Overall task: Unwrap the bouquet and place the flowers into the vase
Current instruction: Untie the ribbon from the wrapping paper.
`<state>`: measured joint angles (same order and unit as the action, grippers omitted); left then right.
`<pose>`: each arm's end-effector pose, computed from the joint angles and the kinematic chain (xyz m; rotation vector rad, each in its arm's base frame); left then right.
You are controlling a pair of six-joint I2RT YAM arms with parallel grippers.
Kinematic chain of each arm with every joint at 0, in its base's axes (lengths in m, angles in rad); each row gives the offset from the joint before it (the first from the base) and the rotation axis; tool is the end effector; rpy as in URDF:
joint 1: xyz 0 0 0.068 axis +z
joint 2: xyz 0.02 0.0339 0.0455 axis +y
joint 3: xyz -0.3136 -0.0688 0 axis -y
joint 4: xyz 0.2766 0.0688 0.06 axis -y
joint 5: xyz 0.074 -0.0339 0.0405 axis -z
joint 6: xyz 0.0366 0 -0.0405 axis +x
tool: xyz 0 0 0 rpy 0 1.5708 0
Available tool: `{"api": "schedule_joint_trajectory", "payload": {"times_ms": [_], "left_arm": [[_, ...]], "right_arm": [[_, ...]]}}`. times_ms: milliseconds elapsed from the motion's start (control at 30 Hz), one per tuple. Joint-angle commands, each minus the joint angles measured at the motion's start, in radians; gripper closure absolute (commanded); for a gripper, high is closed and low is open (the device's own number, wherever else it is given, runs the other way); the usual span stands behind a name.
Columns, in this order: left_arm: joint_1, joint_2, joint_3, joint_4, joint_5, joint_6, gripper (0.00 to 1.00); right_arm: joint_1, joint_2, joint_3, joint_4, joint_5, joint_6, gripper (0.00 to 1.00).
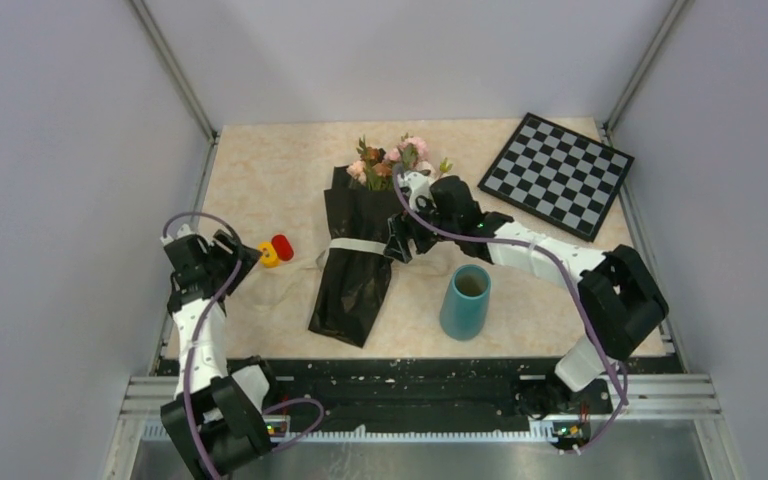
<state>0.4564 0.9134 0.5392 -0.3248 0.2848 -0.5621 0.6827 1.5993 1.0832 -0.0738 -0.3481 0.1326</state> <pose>0.1762 0.0751 0.2463 -0.9696 2.0458 -0.3790 0.2941 0.2552 0.2824 -0.8086 2.0930 0.8335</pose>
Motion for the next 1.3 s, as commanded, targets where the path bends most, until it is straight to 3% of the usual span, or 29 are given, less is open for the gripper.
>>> {"api": "schedule_joint_trajectory", "payload": {"times_ms": [0,100,233,700,1100,1267], "left_arm": [[0.003,0.083,0.117,-0.034,0.227,0.072,0.29],[-0.019,0.162,0.209,-0.099,0.302,0.153,0.17],[-0.059,0.242,0.321,-0.221,0.341,0.247,0.12],[-0.323,0.387,0.409,-0.107,0.486,0.264,0.07],[-0.340,0.429,0.388,-0.044,0.510,0.210,0.06],[-0.340,0.422,0.385,-0.040,0.505,0.207,0.06]], "right_arm": [[0.031,0.038,0.075,0.037,-0.074,-0.059,0.25],[0.045,0.105,0.156,-0.019,-0.110,-0.103,0.28],[0.068,0.184,0.262,-0.078,-0.102,-0.163,0.30],[0.150,0.336,0.416,-0.154,-0.025,-0.247,0.35],[0.188,0.311,0.362,-0.071,0.092,-0.257,0.63],[0.191,0.301,0.354,-0.064,0.090,-0.243,0.82]]}}
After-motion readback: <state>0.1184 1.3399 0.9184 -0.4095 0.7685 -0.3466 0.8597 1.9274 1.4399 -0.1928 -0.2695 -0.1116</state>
